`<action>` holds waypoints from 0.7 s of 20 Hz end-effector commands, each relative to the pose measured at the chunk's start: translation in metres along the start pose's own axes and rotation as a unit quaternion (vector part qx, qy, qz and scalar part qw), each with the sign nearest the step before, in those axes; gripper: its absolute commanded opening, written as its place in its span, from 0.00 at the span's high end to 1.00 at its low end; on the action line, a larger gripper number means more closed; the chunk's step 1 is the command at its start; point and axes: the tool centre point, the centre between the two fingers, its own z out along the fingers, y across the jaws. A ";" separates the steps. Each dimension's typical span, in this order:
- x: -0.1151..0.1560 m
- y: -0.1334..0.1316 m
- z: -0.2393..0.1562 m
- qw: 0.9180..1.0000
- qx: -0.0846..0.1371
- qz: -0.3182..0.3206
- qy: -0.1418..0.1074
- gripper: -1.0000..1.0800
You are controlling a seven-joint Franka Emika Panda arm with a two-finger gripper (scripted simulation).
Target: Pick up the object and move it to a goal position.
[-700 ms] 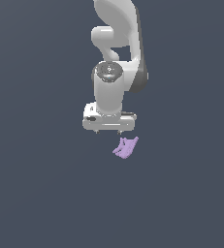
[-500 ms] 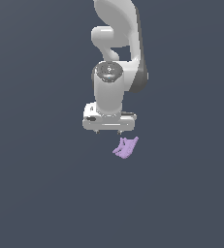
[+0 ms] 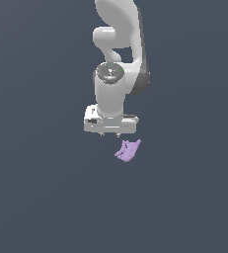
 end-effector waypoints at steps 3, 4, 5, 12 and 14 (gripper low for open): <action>0.000 0.014 0.002 1.000 -0.003 0.015 0.001 0.38; 0.000 0.015 0.002 1.000 -0.003 0.015 0.001 0.38; 0.000 0.014 0.002 1.000 -0.003 0.015 0.001 0.38; 0.003 0.009 0.005 1.000 -0.004 0.023 0.007 0.38; 0.004 0.006 0.006 1.000 -0.005 0.028 0.011 0.38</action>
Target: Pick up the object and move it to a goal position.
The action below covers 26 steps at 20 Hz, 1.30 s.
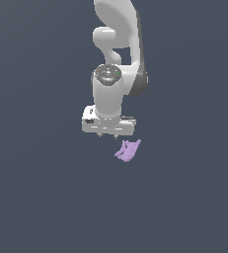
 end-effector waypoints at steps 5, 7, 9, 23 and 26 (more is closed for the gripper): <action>0.007 -0.015 0.007 1.000 -0.003 0.024 0.018 0.38; 0.010 -0.022 0.011 0.999 -0.003 0.034 0.026 0.38; 0.013 -0.031 0.014 0.998 -0.004 0.047 0.035 0.38; 0.031 -0.098 0.040 0.984 0.011 0.138 0.108 0.38; 0.032 -0.107 0.043 0.982 0.015 0.149 0.117 0.38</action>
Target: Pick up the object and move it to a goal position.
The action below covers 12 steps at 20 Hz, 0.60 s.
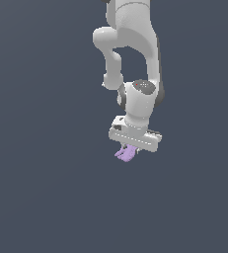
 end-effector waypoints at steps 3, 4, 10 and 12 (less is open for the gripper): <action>-0.002 -0.011 0.004 1.000 0.006 0.015 0.011 0.38; -0.003 -0.012 0.004 1.000 0.006 0.017 0.013 0.38; -0.004 -0.016 0.005 1.000 0.008 0.020 0.015 0.38; -0.004 -0.016 0.006 1.000 0.008 0.020 0.015 0.38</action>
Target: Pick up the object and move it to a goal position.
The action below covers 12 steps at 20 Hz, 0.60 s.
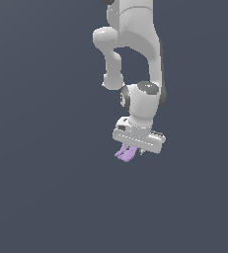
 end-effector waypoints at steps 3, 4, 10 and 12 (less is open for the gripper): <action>0.000 0.000 0.007 1.000 0.000 0.000 0.000 0.38; 0.000 0.000 0.011 1.000 0.000 0.001 0.000 0.38; -0.001 0.000 0.029 1.000 0.000 0.002 0.001 0.38; -0.001 0.000 0.030 1.000 0.000 0.002 0.001 0.38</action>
